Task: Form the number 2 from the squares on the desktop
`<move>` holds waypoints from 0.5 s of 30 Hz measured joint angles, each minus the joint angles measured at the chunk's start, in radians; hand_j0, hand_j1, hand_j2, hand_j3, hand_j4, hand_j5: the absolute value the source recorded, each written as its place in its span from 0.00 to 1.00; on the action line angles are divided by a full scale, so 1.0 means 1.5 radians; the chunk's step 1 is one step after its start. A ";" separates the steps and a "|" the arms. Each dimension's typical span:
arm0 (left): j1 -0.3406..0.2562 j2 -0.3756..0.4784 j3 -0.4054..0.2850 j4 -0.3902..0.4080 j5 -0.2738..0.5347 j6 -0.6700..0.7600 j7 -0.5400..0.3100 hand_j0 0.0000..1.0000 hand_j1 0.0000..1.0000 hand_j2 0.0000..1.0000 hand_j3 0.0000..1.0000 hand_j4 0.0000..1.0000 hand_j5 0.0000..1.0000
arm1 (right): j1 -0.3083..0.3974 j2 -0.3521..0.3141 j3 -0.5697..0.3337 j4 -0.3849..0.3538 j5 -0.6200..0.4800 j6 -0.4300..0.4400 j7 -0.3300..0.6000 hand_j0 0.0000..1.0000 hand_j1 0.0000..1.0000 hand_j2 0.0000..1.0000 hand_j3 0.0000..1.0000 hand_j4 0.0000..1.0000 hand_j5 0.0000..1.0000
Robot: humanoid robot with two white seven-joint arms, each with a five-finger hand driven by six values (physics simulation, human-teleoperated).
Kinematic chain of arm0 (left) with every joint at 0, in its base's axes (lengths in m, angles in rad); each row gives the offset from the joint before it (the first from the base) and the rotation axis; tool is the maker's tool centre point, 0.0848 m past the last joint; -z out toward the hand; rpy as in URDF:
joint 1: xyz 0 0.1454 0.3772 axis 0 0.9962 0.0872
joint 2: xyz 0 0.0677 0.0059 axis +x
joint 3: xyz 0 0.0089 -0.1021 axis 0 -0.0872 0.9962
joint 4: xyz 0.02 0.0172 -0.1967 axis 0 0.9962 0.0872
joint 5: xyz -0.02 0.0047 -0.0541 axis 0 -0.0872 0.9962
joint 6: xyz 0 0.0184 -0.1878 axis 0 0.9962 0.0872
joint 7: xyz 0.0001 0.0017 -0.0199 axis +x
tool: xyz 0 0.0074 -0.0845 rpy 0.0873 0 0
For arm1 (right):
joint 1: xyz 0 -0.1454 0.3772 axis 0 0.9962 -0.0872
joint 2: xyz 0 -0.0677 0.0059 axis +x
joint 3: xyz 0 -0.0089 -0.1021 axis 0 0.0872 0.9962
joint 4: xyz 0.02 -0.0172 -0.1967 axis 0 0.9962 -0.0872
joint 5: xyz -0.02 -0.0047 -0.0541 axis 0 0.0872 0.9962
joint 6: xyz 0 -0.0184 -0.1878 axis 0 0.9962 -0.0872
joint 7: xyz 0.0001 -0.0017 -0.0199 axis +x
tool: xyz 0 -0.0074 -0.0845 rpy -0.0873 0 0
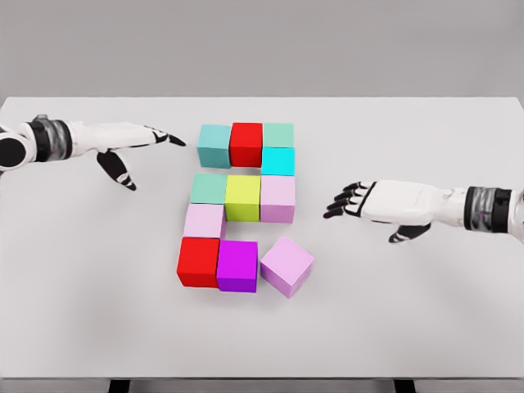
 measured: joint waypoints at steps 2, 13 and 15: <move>0.004 0.032 0.001 -0.021 0.001 -0.053 0.000 1.00 1.00 1.00 1.00 1.00 1.00 | -0.012 0.009 0.022 0.005 0.007 0.000 0.000 1.00 1.00 1.00 1.00 1.00 1.00; 0.033 0.132 0.000 -0.098 0.040 -0.108 -0.005 1.00 1.00 1.00 1.00 1.00 1.00 | -0.022 0.024 0.097 -0.005 0.024 0.000 -0.001 1.00 1.00 1.00 1.00 1.00 1.00; 0.036 0.136 0.000 -0.104 0.041 -0.108 -0.005 1.00 1.00 1.00 1.00 1.00 1.00 | -0.022 0.024 0.100 -0.012 0.033 -0.001 -0.006 1.00 1.00 1.00 1.00 1.00 1.00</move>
